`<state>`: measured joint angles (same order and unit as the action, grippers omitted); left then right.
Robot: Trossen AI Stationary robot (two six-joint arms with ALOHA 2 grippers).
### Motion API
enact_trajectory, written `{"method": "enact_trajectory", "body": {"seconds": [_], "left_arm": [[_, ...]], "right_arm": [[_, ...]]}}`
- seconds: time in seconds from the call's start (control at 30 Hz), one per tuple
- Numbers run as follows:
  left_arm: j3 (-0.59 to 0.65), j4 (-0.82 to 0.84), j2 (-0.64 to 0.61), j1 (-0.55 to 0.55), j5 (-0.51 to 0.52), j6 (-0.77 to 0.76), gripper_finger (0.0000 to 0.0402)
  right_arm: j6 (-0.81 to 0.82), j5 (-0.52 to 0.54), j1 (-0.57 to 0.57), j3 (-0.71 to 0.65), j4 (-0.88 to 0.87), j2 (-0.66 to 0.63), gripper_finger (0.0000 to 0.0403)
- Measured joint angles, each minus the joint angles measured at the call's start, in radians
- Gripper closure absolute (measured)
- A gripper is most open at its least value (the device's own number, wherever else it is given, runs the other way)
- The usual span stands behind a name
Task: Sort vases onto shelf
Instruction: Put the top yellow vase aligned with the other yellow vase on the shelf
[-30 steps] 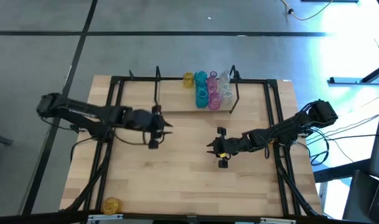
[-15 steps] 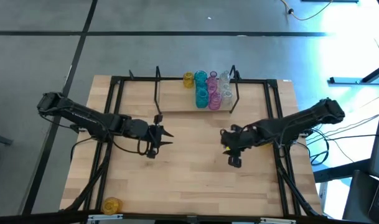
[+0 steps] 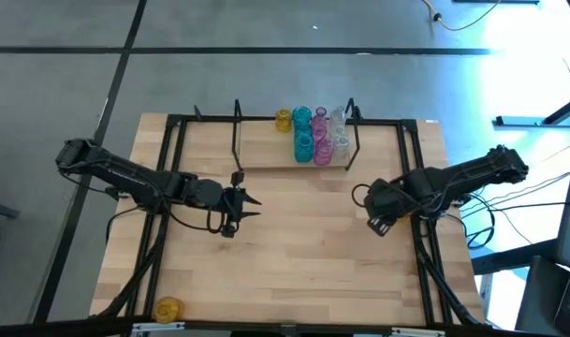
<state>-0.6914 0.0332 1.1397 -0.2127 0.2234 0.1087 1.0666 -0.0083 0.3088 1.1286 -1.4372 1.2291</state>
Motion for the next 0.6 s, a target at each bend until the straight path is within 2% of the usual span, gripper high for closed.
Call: {"method": "enact_trajectory", "body": {"seconds": [0.2,0.3,0.4,0.6], "left_arm": [[0.0,0.0,0.0,0.0,0.0,0.002,0.0285],[0.0,0.0,0.0,0.0,0.0,0.007,0.0285],[0.0,0.0,0.0,0.0,0.0,0.007,0.0285],[0.0,-0.001,0.0,0.0,0.0,0.006,0.0285]], "right_arm": [[0.113,0.003,0.0,0.0,-0.13,0.003,0.0297],[0.14,0.031,-0.001,-0.018,-0.121,0.007,0.0297],[0.168,-0.003,-0.002,-0.056,-0.13,0.006,0.0296],[0.175,-0.049,-0.002,-0.146,-0.135,0.006,0.0251]]}}
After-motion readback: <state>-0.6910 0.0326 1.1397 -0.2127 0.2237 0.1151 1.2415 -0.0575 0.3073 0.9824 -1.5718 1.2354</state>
